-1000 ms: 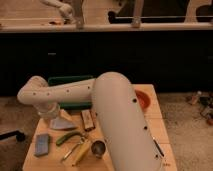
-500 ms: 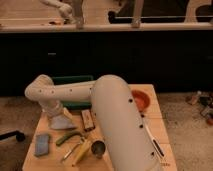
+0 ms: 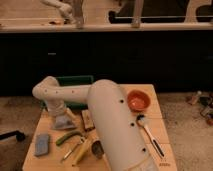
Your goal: Place towel in paper cup
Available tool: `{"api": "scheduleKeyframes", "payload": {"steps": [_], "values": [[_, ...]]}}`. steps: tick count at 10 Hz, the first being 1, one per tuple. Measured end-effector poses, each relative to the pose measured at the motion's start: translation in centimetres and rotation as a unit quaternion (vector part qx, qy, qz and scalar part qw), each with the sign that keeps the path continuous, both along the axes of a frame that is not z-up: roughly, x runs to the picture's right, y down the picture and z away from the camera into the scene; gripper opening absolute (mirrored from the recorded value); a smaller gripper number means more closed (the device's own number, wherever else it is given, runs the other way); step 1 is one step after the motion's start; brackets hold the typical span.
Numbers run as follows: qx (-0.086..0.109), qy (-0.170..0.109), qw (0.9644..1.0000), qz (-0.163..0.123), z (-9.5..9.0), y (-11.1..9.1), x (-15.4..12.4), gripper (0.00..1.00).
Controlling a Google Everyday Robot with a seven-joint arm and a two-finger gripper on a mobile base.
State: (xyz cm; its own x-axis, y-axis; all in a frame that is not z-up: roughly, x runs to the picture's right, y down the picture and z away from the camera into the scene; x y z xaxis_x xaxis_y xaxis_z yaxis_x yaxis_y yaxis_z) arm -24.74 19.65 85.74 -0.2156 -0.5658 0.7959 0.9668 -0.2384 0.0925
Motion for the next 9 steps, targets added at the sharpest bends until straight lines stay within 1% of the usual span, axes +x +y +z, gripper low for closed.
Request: {"api": "scheduleKeyframes", "payload": {"steps": [2, 4, 5, 7, 9], "values": [[-0.014, 0.003, 0.9999, -0.006, 1.09, 0.65, 0.3, 0.8], [-0.024, 0.006, 0.9996, -0.014, 1.49, 1.02, 0.53, 0.79], [-0.025, 0.006, 0.9996, -0.014, 1.51, 1.02, 0.5, 0.73], [-0.025, 0.002, 0.9996, -0.01, 1.29, 0.89, 0.05, 0.53], [-0.025, 0.003, 0.9996, -0.012, 1.18, 0.83, 0.04, 0.37]]}}
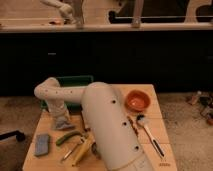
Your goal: Place towel in paper cup
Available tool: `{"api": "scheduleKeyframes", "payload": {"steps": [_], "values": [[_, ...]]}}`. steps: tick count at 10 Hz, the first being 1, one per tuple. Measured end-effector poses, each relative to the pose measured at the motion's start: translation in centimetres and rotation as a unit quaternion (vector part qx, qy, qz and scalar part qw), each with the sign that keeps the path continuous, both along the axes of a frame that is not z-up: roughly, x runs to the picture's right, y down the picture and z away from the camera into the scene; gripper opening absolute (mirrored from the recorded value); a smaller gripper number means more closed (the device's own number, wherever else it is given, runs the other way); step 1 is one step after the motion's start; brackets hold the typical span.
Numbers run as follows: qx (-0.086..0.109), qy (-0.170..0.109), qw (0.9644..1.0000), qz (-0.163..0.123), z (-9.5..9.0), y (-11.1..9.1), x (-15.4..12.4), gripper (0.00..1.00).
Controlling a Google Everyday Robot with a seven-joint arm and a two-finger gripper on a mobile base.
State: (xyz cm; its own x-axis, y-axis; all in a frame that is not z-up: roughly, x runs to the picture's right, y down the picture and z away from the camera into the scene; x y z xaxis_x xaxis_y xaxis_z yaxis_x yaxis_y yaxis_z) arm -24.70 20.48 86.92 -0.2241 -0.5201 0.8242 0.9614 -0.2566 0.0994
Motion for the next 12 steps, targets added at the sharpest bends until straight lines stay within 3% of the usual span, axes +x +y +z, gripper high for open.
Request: {"api": "scheduleKeyframes", "payload": {"steps": [2, 4, 8, 12], "values": [[0.0, -0.001, 1.0, -0.003, -0.2, -0.1, -0.1, 0.13], [0.001, 0.003, 1.0, -0.005, 0.0, -0.3, 0.2, 0.0], [0.008, 0.016, 0.9998, 0.007, -0.1, -1.2, 2.3, 0.0], [0.042, 0.023, 0.9989, 0.0, -3.4, -3.3, 2.8, 0.0]]}}
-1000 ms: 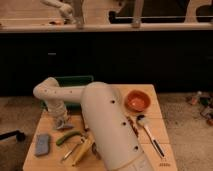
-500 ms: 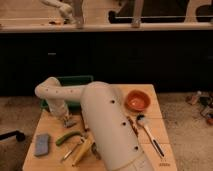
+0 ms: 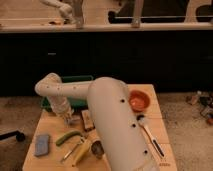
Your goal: Place towel in paper cup
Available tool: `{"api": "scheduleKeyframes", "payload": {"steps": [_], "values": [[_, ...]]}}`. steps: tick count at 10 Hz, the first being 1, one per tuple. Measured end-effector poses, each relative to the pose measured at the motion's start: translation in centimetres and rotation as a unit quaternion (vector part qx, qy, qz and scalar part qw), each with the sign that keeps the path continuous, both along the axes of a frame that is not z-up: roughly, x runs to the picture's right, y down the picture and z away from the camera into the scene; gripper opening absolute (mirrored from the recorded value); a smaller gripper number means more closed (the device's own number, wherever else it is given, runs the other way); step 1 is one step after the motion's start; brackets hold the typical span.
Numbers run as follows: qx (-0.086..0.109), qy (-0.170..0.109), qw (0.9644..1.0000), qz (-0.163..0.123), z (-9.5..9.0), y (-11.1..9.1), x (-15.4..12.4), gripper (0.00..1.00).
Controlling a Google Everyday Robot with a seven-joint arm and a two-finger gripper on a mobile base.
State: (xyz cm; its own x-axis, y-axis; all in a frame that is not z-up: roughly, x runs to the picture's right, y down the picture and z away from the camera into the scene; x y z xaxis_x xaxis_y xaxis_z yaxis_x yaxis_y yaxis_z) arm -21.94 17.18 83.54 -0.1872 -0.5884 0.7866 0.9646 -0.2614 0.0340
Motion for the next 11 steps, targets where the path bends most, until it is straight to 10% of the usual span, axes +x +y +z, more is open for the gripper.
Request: {"api": "scheduleKeyframes", "payload": {"steps": [11], "values": [[0.103, -0.003, 0.9946, 0.001, -8.3, -5.5, 2.1, 0.0]]}}
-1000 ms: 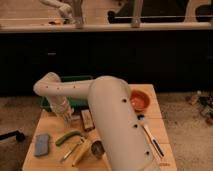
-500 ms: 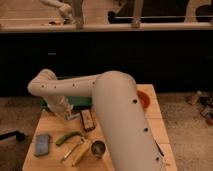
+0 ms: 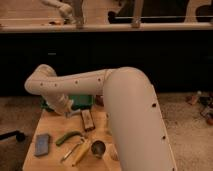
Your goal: Place towel in paper cup
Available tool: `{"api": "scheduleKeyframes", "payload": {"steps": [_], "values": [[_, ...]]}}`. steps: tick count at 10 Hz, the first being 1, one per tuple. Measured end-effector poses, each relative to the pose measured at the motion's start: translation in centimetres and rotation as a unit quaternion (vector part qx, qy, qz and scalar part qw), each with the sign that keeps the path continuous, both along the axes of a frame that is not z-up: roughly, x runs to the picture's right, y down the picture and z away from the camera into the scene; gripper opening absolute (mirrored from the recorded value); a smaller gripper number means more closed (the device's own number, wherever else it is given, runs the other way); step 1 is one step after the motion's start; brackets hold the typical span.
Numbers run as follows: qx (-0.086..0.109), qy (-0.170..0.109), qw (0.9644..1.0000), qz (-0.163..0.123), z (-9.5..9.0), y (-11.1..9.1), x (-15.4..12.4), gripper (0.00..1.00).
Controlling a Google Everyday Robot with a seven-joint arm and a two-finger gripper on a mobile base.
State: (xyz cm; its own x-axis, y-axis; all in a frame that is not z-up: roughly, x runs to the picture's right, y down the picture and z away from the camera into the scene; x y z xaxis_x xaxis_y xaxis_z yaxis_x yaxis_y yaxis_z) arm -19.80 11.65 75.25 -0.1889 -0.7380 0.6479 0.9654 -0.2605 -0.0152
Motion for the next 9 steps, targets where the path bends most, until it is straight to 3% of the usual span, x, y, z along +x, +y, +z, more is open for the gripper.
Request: {"api": "scheduleKeyframes", "payload": {"steps": [9], "values": [[0.036, 0.029, 0.9981, 0.041, -1.2, -2.9, 6.0, 0.0]]}}
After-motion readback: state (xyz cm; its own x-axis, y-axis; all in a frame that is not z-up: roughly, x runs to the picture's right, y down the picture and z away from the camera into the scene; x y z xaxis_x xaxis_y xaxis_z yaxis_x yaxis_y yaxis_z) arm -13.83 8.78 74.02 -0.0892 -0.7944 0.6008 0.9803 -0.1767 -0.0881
